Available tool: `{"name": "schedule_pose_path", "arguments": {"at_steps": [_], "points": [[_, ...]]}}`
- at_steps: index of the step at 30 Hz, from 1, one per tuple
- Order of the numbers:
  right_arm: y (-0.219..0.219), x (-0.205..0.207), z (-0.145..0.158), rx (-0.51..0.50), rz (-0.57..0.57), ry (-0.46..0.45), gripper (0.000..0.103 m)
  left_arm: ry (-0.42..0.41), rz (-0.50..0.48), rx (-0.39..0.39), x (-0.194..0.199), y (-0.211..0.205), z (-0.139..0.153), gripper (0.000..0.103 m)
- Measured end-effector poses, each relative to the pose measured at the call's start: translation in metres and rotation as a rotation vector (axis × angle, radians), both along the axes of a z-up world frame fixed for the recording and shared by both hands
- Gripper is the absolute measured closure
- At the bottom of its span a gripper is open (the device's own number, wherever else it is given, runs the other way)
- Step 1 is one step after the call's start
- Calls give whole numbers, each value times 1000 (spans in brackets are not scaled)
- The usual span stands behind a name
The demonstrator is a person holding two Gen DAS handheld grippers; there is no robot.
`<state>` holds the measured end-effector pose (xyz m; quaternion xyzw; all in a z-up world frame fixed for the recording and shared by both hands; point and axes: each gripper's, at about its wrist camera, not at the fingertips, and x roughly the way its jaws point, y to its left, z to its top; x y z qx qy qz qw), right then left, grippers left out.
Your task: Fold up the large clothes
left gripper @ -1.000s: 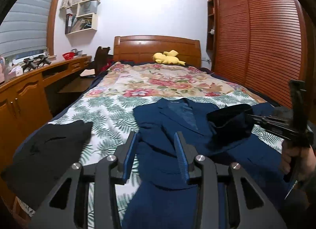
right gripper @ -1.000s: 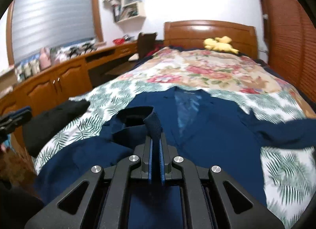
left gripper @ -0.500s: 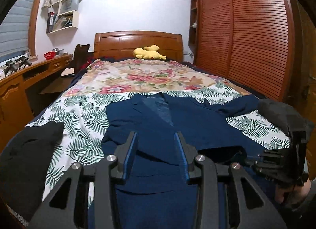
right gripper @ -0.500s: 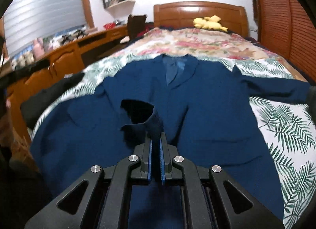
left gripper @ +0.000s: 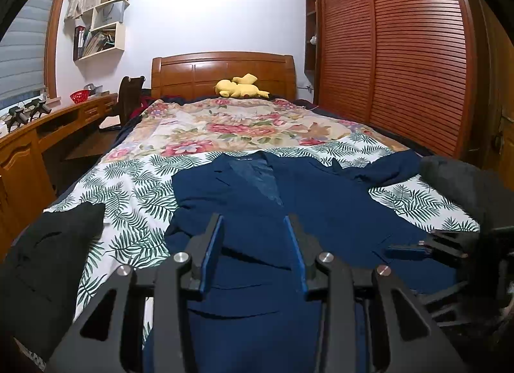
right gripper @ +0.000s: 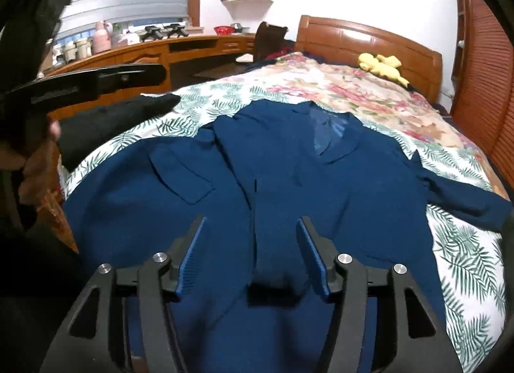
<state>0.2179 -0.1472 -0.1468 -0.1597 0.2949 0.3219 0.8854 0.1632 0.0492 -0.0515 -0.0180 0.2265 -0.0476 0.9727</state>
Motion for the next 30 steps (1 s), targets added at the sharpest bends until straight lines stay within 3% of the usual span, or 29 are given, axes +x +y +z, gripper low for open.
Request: {"name": "schedule_pose_path", "arguments": {"at_steps": [8,9,11,14,21,30], "points": [[37,46,-41,-121,-17,97,47,12,2,11,0,0,-1,66],[38,51,-46,-145,-28,106,53,12,2,11,0,0,-1,66],[37,53,-54,-200,-40,85,74,10,6,8,0,0,-1,66],[23,48,-48,-154,-26,89,91,13,9,1,1,1,-1,66],[-23,38,-10,-9,-115,5,95,2,11,-7,3,-2,-1,66],[-86,51,11,7,-294,-40,95,-34,-21,-31,6,-16,4,62]]}}
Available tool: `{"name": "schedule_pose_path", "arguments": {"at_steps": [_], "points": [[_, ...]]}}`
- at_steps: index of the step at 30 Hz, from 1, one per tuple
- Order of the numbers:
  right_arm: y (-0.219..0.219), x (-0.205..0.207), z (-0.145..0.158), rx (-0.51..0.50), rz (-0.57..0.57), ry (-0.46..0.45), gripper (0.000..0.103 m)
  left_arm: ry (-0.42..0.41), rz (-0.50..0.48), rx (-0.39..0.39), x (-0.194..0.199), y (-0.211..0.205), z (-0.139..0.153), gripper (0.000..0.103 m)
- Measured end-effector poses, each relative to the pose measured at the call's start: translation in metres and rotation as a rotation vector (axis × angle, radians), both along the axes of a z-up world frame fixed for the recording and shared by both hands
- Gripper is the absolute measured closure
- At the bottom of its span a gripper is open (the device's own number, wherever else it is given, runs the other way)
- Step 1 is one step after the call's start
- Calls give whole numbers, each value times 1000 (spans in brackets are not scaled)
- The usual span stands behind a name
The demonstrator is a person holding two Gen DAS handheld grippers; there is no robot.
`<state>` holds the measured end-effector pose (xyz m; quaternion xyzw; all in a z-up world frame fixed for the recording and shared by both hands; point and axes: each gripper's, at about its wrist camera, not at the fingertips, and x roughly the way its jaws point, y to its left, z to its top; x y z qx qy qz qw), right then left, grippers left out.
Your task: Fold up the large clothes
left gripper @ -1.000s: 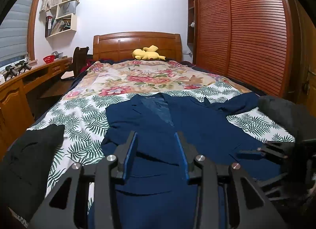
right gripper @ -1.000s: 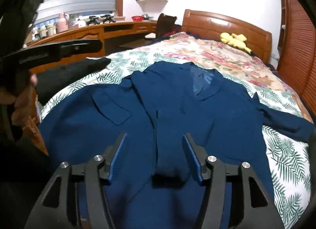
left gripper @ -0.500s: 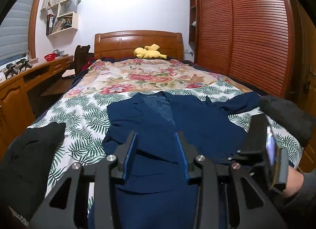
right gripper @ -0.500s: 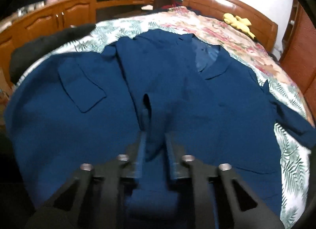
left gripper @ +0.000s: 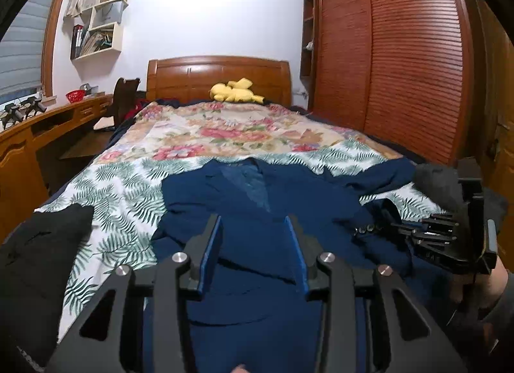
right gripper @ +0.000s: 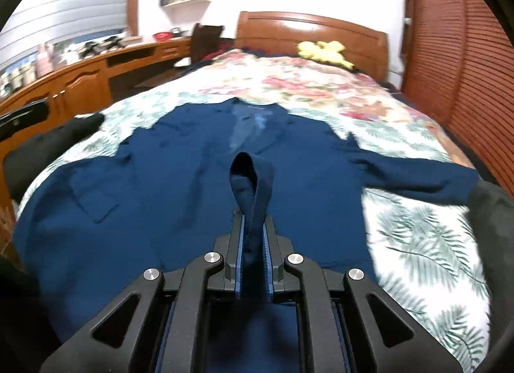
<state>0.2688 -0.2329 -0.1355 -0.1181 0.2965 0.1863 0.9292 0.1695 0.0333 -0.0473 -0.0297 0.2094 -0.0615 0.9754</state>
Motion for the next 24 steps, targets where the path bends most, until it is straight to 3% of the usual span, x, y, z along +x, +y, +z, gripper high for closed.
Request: {"name": "schedule_pose_path", "arguments": {"at_steps": [4,6,11,20,24], "points": [[-16,4,-3,-43,-64,-22,88,-41,-15,-9,1,-12,5,57],[-23,5,-4,-35,-71,-19,79,-46,-26,-15,4,-20,6,51],[-34,8,-5,-20,-59,-16,65,-41,-49,-1,15,-38,2,50],[-61,21,-1,-23,-63,-15,58,26,-81,14,40,-78,-16,50],[-86,46,-4,1,-104,32,58,57,-116,8,47,-93,-24,50]]}}
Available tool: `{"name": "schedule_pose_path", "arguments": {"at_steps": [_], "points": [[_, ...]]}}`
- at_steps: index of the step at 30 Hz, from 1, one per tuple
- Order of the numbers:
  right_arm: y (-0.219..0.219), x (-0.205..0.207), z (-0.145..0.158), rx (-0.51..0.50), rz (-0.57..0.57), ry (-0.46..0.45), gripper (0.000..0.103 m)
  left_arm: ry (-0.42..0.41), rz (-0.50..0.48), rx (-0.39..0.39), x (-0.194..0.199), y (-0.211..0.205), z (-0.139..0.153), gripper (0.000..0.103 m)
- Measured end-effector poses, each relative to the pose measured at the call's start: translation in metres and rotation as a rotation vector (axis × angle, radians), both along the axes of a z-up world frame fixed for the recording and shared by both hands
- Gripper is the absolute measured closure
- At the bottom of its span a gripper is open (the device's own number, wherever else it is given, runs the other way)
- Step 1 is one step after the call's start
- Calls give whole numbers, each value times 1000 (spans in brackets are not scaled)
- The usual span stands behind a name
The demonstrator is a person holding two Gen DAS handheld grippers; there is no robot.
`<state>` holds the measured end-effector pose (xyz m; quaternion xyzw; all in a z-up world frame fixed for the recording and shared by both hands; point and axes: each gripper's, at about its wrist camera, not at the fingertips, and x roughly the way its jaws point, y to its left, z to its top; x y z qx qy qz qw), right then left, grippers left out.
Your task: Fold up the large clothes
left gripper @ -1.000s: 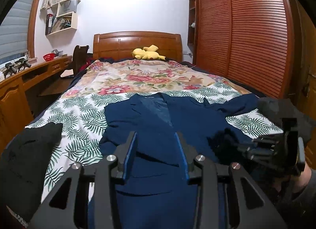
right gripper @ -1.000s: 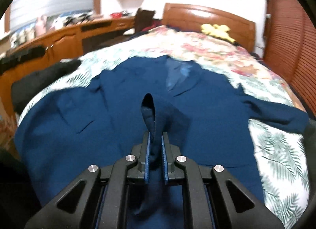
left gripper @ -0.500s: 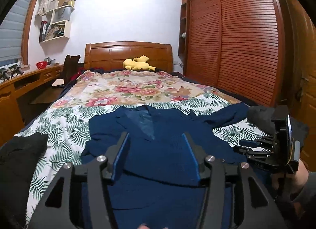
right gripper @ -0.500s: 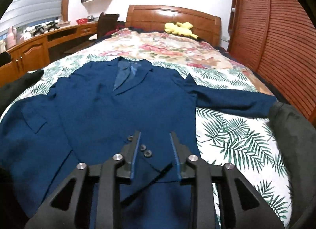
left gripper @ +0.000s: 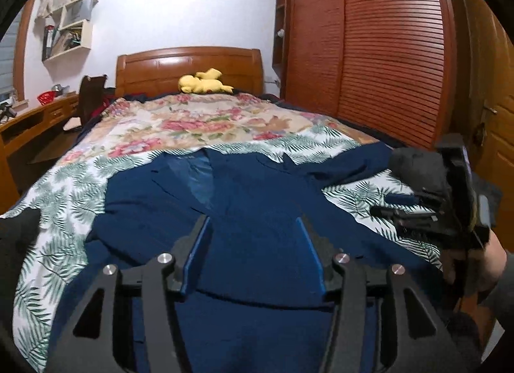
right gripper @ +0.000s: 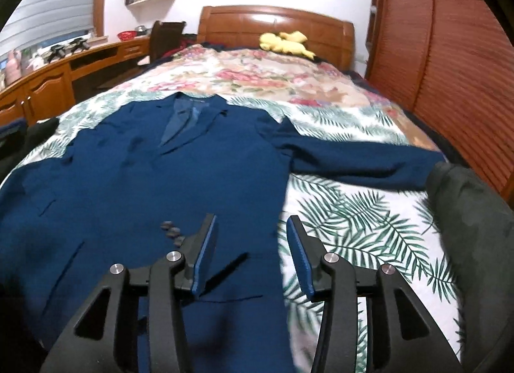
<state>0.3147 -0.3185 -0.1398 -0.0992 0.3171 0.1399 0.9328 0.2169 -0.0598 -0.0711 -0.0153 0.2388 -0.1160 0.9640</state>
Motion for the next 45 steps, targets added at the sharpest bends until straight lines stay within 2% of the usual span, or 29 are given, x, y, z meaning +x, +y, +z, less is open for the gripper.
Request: {"name": "schedule_pose_path", "arguments": {"at_steps": [10,14,19,23,29,30,32,34,42,45], "points": [[-61,95,10,127,-142,77,58,30,-44,30,3,-26,-8,50],[-79,127,9,141,-182,89,58,55,-44,47,6,-32,-13,50],[-93,153,-3,154,-209,124,57,60,-54,52,8,-33,-12,50],[-105,176,-20,215,-244,196,57,69,-58,48,10,-34,-12,50],[-119,197,-39,261,-299,266,57,97,-70,43,14,-35,-12,50],[-122,199,-41,262,-308,273,55,94,-73,43,14,-34,-11,50],[-128,202,-45,291,-324,286,44,89,-78,51,13,-36,-9,50],[-131,205,-46,320,-330,287,41,86,-82,54,13,-37,-9,50],[-138,220,-49,426,-393,291,37,102,-90,78,16,-41,-12,50],[-134,227,-48,403,-400,281,37,114,-94,73,18,-40,-14,50]]}}
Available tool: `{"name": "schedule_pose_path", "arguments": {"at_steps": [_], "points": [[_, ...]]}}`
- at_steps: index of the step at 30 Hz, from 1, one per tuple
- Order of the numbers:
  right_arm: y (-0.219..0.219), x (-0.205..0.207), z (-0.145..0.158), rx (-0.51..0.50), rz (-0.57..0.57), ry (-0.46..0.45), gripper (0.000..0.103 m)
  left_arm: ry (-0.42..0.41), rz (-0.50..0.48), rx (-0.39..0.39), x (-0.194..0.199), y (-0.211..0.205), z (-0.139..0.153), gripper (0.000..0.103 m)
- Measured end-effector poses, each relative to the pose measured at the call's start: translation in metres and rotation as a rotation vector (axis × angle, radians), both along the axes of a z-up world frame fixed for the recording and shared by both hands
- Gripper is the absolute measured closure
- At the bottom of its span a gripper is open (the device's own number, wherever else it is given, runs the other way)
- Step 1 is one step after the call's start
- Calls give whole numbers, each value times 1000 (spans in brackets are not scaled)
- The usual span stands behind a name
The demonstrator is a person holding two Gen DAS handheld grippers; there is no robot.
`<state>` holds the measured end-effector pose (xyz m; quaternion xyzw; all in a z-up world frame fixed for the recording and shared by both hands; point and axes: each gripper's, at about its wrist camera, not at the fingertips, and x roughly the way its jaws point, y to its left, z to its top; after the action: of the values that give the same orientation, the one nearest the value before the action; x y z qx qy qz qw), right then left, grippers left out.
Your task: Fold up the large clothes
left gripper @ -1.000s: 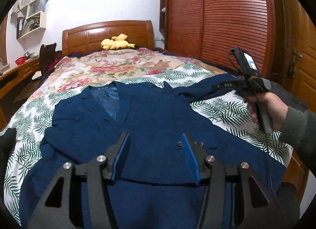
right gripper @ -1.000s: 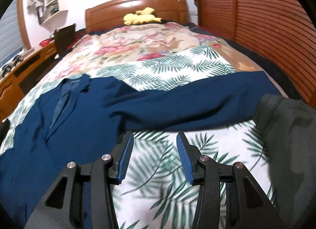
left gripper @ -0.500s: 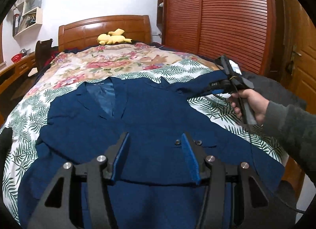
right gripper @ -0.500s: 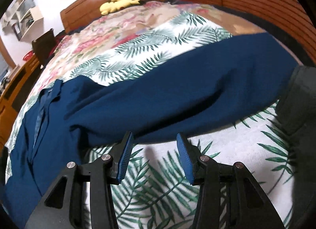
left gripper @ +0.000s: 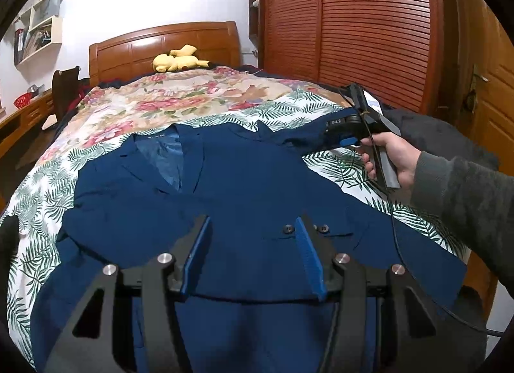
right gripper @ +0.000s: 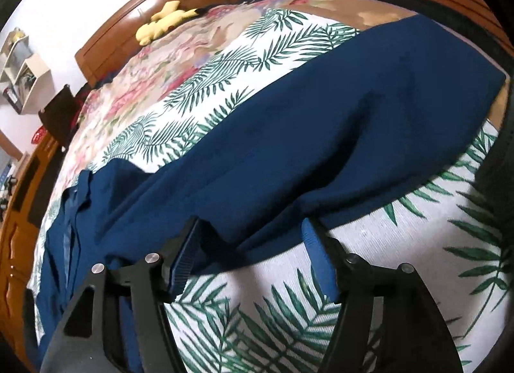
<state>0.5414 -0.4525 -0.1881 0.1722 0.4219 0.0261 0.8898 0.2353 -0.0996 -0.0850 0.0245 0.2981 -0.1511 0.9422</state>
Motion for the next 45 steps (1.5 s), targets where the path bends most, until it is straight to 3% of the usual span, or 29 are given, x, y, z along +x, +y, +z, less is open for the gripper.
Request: {"name": "schedule_pose_path", "arguments": {"at_steps": [3,6,8,9,11,14,20,26,31,36,40,45], "points": [[8,7,0,-56,10,-3,38,9,5,5,2,0,-2,50],[14,14,-3,-121,20,13,57,13,4,3,1,0,-3,50],[13,18,-4,-137,19,20,79,13,3,4,2,1,-3,50],[12,20,-5,-142,22,26,85,13,3,4,2,1,-3,50],[12,22,-5,-153,33,25,96,17,4,5,2,1,-3,50],[17,18,2,-174,61,-15,103,13,4,11,1,0,-2,50],[46,-8,46,-180,177,-178,103,3,15,3,-1,8,1,50],[124,-59,95,-163,454,-299,103,-7,28,3,-4,15,2,50],[188,-103,95,-203,677,-263,103,-22,47,-2,-7,21,5,50],[197,-112,96,-279,674,-236,98,-20,60,-6,-8,26,5,50],[184,-118,112,-303,649,-261,72,-27,57,-1,-11,26,5,50],[170,-119,129,-340,620,-261,66,-29,59,-7,-11,30,6,50]]}}
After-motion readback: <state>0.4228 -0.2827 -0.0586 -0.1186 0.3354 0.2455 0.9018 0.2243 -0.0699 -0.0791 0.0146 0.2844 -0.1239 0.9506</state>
